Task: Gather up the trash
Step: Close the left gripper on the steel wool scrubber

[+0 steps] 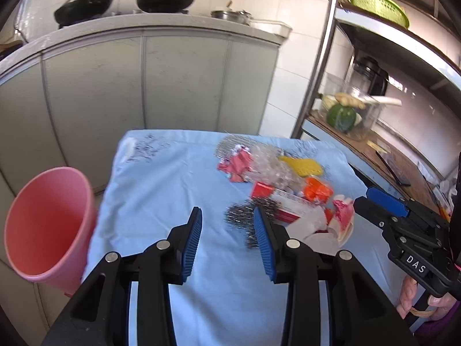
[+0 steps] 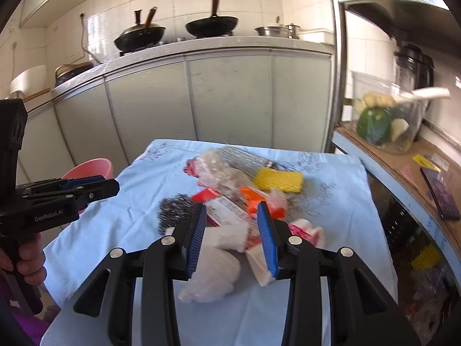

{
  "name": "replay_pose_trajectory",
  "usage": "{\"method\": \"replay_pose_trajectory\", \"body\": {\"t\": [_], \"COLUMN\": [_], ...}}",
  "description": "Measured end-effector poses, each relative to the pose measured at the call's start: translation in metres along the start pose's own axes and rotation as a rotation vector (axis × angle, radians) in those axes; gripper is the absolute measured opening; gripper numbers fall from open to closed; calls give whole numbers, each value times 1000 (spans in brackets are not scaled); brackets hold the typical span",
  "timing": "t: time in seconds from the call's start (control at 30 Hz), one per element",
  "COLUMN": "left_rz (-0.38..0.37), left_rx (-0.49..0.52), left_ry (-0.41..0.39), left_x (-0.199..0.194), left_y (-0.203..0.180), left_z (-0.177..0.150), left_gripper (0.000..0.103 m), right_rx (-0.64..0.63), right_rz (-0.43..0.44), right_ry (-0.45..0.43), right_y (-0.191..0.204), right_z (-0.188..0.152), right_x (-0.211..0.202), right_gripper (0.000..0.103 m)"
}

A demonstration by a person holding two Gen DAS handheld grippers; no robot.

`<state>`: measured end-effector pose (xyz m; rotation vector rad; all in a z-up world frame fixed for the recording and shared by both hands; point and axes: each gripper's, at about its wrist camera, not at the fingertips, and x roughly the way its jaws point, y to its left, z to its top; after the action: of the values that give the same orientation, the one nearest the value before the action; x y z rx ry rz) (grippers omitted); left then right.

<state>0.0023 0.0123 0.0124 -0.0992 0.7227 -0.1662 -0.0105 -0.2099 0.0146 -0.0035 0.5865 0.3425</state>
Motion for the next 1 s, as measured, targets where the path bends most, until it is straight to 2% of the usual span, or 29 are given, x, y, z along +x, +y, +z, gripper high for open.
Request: {"method": "replay_pose_trajectory", "body": {"t": [0.23, 0.47, 0.73, 0.77, 0.9, 1.0], "left_rz": [-38, -42, -30, -29, -27, -22], "left_rx": [30, -3, -36, -36, -27, -18], "left_ry": [92, 164, 188, 185, 165, 143], "left_x": [37, 65, 83, 84, 82, 76], "left_y": [-22, -21, -18, -18, -16, -15], "left_z": [-2, -5, -9, -10, -11, -11], "left_gripper": [37, 37, 37, 36, 19, 15], "right_rx": [66, 101, 115, 117, 129, 129], "right_rz": [-23, -29, -34, -34, -38, -39], "right_ry": [16, 29, 55, 57, 70, 80], "right_y": [-25, -33, -36, -36, -38, -36], "right_z": [-11, -15, -21, -22, -23, -25], "right_x": [0, 2, 8, 9, 12, 14], "right_gripper": [37, 37, 37, 37, 37, 37]}}
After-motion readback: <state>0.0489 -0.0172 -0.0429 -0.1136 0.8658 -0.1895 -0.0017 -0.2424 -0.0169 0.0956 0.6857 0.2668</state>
